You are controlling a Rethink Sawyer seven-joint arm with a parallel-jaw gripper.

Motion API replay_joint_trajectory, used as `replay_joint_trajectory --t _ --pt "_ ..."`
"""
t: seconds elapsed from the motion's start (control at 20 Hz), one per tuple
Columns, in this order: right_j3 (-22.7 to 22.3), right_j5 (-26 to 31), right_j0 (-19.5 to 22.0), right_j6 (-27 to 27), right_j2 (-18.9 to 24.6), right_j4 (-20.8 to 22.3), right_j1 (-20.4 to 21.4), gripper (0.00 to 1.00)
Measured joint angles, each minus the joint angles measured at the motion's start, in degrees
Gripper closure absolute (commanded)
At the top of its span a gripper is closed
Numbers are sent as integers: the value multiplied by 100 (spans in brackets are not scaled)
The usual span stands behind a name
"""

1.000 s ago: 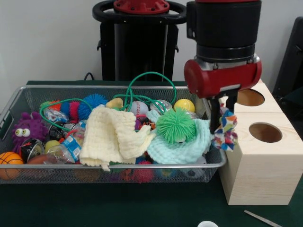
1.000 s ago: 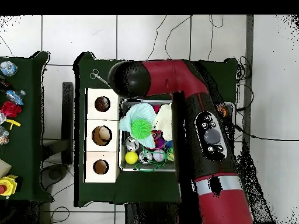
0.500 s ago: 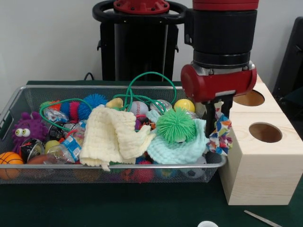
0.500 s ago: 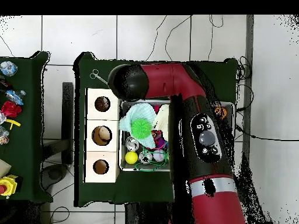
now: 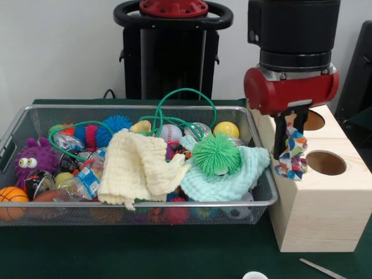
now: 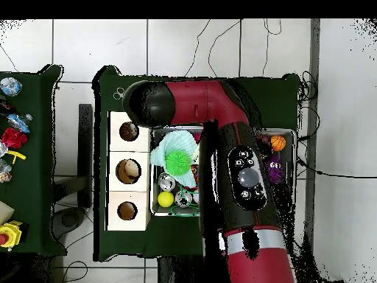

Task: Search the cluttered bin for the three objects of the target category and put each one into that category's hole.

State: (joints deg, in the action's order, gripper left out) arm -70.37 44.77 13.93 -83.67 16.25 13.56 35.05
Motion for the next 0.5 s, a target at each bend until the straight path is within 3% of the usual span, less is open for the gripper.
replay_joint_trajectory --t 0.5 --pt "-264 71 -457 -34 -389 -390 192 100"
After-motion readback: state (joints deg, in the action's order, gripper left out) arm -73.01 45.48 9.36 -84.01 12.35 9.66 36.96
